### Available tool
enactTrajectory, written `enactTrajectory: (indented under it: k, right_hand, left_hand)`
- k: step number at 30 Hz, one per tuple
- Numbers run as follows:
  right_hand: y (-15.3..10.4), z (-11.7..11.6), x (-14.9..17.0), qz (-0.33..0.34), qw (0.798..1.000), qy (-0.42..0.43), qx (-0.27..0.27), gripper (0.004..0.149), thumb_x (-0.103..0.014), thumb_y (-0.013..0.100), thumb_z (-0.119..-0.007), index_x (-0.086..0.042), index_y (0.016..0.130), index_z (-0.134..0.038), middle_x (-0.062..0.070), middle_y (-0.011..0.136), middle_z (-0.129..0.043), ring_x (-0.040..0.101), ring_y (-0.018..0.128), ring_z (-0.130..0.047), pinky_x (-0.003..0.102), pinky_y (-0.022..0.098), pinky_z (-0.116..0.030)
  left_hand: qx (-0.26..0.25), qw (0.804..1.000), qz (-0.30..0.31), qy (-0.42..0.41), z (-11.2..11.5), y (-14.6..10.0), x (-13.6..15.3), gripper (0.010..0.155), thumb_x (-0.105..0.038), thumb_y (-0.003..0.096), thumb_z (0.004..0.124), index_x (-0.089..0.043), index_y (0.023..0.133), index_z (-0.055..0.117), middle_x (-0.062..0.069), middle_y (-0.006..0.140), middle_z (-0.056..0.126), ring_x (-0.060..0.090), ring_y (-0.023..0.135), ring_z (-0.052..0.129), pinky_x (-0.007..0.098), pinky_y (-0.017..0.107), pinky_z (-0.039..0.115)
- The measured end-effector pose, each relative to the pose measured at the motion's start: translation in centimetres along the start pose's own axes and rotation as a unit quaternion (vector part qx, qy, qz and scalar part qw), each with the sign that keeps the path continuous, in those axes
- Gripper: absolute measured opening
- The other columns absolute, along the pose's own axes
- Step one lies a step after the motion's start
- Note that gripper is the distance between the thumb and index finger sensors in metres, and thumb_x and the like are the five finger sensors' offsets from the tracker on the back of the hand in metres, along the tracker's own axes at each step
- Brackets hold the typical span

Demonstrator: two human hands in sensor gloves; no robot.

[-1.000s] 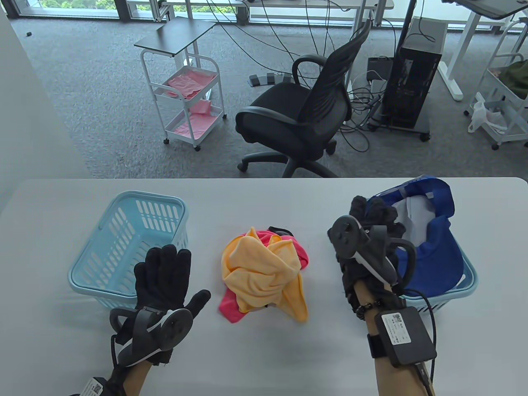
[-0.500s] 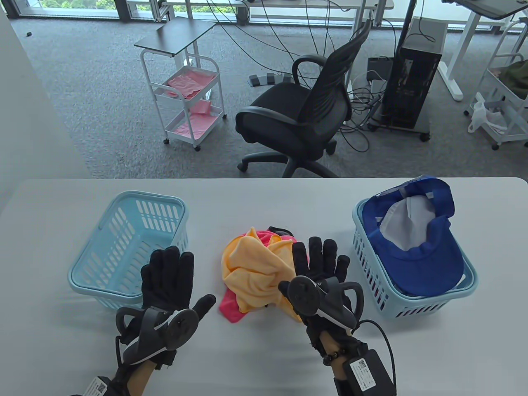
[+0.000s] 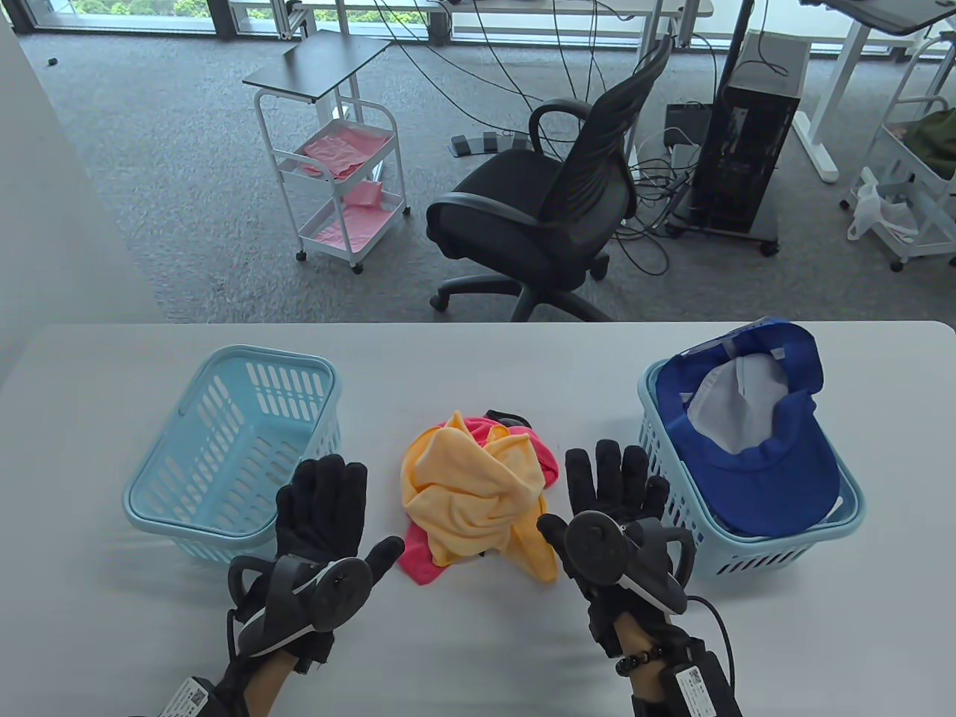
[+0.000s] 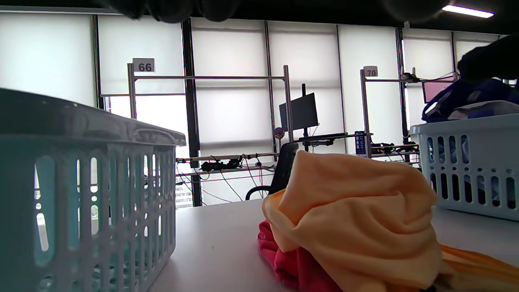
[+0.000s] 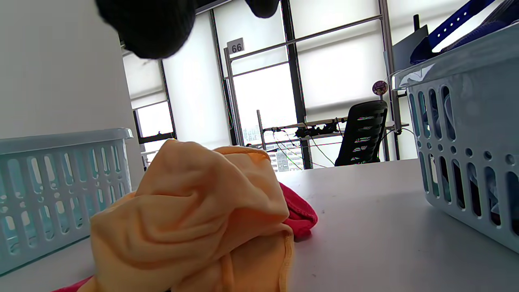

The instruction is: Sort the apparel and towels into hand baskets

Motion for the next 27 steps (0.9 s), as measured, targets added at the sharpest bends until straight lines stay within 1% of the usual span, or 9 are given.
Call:
enactTrajectory:
  k: [7,9,12,14,17,21,27]
  right_hand:
    - [-0.2,0.2,0.1,-0.004,1.000,0.006,0.009,0.082,-0.048,0.054,-0.072,-0.004,0.113,-0.035,0.033,0.113,-0.019,0.064,0.098,-0.017,0.081,0.066,-0.027]
    - [-0.2,0.2,0.1,-0.003,1.000,0.006,0.007,0.082,-0.047,0.055,-0.072,-0.004,0.113,-0.035,0.033,0.113,-0.019,0.064,0.098,-0.017,0.081,0.066,-0.027]
    - [-0.1,0.1,0.0,-0.002,1.000,0.007,0.007,0.081,-0.047,0.055,-0.072,-0.004,0.113,-0.036,0.033,0.113,-0.020,0.064,0.098,-0.018,0.081,0.066,-0.027]
    - [-0.1,0.1,0.0,-0.003,1.000,0.005,0.006,0.081,-0.047,0.055,-0.072,-0.004,0.113,-0.036,0.033,0.113,-0.020,0.064,0.098,-0.018,0.081,0.066,-0.027]
    - [-0.1,0.1,-0.1,-0.004,1.000,0.005,0.006,0.081,-0.047,0.055,-0.072,-0.004,0.113,-0.036,0.033,0.113,-0.020,0.064,0.098,-0.018,0.081,0.066,-0.027]
    - [-0.2,0.2,0.1,-0.011,1.000,0.006,0.007,0.081,-0.047,0.055,-0.072,-0.004,0.113,-0.037,0.033,0.113,-0.020,0.065,0.098,-0.018,0.081,0.066,-0.027]
    - [-0.2,0.2,0.3,-0.018,1.000,0.014,0.004,0.080,-0.047,0.055,-0.072,-0.004,0.113,-0.037,0.033,0.113,-0.020,0.065,0.098,-0.018,0.081,0.066,-0.027]
  left_hand:
    - [0.015,0.999,0.018,-0.022,0.1,1.4,-1.5,0.092,-0.066,0.0577,0.057,-0.009,0.118,0.019,0.032,0.122,0.030,0.061,0.110,0.045,0.069,0.078,0.049]
    - [0.024,0.999,0.024,-0.023,0.2,2.2,-2.2,0.092,-0.066,0.0575,0.058,-0.010,0.118,0.019,0.032,0.122,0.031,0.061,0.110,0.046,0.069,0.078,0.049]
    - [0.049,0.998,0.037,-0.032,0.8,3.8,-3.4,0.092,-0.067,0.0569,0.060,-0.013,0.118,0.018,0.031,0.123,0.028,0.061,0.110,0.045,0.069,0.077,0.050]
    - [0.067,0.996,0.042,-0.040,1.4,5.0,-4.3,0.093,-0.067,0.0563,0.061,-0.015,0.118,0.016,0.031,0.123,0.026,0.062,0.110,0.045,0.070,0.077,0.050]
    - [0.109,0.992,0.046,-0.042,2.8,7.1,-5.8,0.095,-0.068,0.0554,0.062,-0.018,0.117,0.011,0.035,0.121,0.021,0.064,0.109,0.043,0.070,0.077,0.050]
    - [0.144,0.988,0.051,-0.026,4.7,9.5,-7.9,0.098,-0.069,0.0537,0.064,-0.020,0.116,0.006,0.038,0.119,0.014,0.067,0.108,0.041,0.072,0.076,0.050]
    - [0.193,0.981,0.036,-0.014,7.6,11.7,-9.0,0.103,-0.070,0.0517,0.066,-0.019,0.114,0.003,0.039,0.118,0.009,0.070,0.106,0.038,0.073,0.075,0.050]
Point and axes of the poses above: the tracker on the back of each hand, its own x axis roughly to the little-finger side, its own y axis roughly from the wrist to the fingertips, z = x × y, the point moved 1 cm from there along y, roughly from the wrist to the fingertips
